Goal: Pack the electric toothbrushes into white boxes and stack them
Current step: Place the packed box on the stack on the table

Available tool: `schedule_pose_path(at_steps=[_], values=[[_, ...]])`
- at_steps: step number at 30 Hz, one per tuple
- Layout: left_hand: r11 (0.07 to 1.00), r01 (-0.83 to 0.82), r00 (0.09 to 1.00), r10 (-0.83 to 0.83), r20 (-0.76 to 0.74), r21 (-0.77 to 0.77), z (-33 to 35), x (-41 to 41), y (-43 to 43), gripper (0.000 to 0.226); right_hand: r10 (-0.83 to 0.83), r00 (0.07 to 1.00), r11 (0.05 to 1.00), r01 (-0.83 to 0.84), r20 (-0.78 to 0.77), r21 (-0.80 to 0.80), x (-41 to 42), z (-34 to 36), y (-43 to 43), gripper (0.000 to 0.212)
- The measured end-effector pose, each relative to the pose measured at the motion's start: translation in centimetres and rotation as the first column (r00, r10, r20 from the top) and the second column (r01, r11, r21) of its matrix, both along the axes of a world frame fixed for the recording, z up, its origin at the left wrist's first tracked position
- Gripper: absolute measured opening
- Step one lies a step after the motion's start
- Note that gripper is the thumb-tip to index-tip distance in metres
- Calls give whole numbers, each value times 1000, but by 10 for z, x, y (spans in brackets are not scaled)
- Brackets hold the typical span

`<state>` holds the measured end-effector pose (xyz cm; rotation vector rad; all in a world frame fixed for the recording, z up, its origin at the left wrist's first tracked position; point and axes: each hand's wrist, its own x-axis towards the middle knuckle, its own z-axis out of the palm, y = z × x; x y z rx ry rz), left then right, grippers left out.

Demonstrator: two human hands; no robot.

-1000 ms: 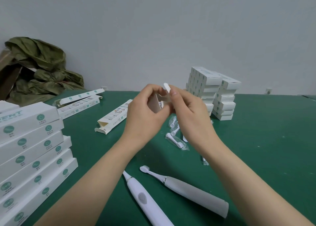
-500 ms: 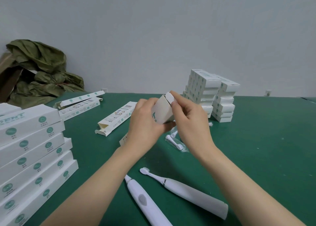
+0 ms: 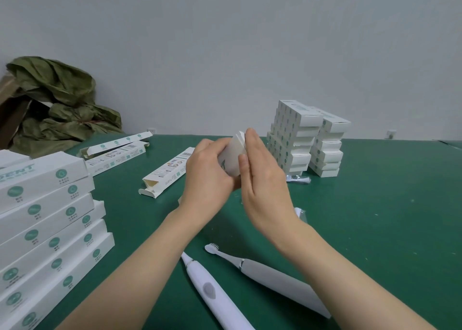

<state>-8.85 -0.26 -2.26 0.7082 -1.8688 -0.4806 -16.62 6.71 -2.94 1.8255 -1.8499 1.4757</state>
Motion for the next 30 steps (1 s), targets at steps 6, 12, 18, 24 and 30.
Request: schedule_pose_path(at_steps=[6,12,18,24,30], values=[[987,145,812,-76,578,-75,17,40,-31,45,139,986,978,-123,-86,170,-9,-2,4,38],[993,121,588,-82,805,12,8,32,-27,49,65,991,904,-9,-117,427,-14,-13,0,55],[944,-326,543,226,809,-45,-8,42,-51,79,-144,990,930,136,-2,342,-58,4,-16,52],[845,-532,563,305,768,54,-36,55,-90,48,-312,937,941,282,155,187,-99,16,-93,44],[771,-612,625,338,703,174,-62,51,-125,56,-541,841,756,481,9,444,-104,-19,-164,74]])
